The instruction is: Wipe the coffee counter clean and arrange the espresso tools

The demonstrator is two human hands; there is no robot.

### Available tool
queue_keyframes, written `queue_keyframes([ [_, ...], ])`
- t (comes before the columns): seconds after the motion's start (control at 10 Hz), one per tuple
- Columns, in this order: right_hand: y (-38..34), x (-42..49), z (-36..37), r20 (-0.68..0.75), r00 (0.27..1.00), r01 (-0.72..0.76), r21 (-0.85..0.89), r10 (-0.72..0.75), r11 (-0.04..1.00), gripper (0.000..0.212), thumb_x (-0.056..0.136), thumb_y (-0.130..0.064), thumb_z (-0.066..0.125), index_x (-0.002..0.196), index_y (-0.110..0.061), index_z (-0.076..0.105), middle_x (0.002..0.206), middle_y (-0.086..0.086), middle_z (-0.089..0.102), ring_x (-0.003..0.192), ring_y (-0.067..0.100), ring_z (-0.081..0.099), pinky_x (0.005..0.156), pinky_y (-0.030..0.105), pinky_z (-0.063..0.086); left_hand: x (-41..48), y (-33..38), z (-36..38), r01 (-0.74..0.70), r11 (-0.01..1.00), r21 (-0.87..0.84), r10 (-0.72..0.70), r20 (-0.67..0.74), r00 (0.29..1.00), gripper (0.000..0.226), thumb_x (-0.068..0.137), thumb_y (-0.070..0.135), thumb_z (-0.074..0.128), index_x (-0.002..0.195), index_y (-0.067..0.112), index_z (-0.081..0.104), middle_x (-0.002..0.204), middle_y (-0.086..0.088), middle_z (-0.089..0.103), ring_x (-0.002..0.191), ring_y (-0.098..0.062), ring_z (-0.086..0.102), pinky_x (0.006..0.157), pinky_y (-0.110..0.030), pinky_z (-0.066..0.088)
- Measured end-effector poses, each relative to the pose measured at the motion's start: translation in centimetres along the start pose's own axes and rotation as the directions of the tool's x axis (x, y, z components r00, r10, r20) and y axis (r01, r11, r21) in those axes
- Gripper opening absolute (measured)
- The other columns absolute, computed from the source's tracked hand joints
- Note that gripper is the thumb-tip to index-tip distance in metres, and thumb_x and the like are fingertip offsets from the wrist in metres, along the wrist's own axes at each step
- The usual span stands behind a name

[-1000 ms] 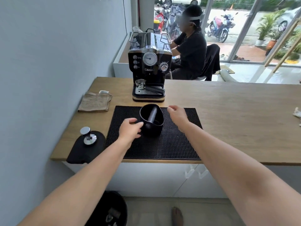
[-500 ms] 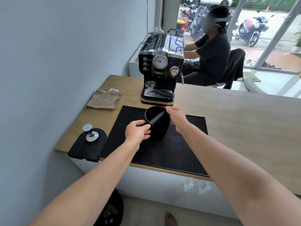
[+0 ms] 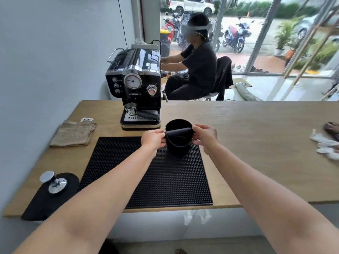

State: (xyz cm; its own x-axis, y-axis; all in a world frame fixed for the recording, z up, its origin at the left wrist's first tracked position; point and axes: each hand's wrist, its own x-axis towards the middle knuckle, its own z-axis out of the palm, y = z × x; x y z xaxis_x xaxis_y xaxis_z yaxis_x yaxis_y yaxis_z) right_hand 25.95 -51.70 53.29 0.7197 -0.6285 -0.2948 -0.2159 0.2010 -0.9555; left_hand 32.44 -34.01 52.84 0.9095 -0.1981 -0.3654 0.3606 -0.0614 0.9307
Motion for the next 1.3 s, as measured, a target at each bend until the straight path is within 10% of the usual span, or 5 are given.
queue_keyframes([
  [1.0,1.5,2.1,-1.8,-0.130,0.991,0.019,-0.106,-0.033,0.994,0.032,0.093,-0.027,0.063,0.123,-0.017,0.065,0.111,0.007,0.069,0.097,0.022,0.066,0.085,0.042,0.059,2.4,-0.4,3.3,-0.012,0.998,0.061,0.013,-0.005,1.000,0.032,0.094,-0.001,0.061,0.125,0.004,0.065,0.102,-0.011,0.069,0.084,-0.019,0.068,0.068,-0.029,0.058],
  [1.2,1.2,-0.6,-0.5,-0.276,0.917,0.162,-0.404,-0.288,0.900,0.029,0.096,-0.028,0.053,0.122,-0.018,0.062,0.119,0.003,0.054,0.108,0.020,0.056,0.097,0.034,0.045,1.3,-0.8,1.3,-0.096,0.969,0.226,0.105,-0.025,0.994,0.035,0.092,0.018,0.064,0.126,0.021,0.066,0.125,-0.001,0.067,0.100,-0.016,0.064,0.090,-0.032,0.053],
  [1.3,1.5,-3.3,1.7,-0.212,0.885,0.292,-0.440,-0.415,0.849,0.023,0.098,-0.022,0.049,0.115,-0.016,0.063,0.111,0.000,0.051,0.098,0.017,0.054,0.085,0.029,0.043,-0.3,-1.5,-1.4,-0.122,0.906,0.405,0.162,-0.067,0.984,0.034,0.094,0.022,0.057,0.126,0.026,0.067,0.124,0.005,0.066,0.083,-0.005,0.059,0.074,-0.024,0.044],
])
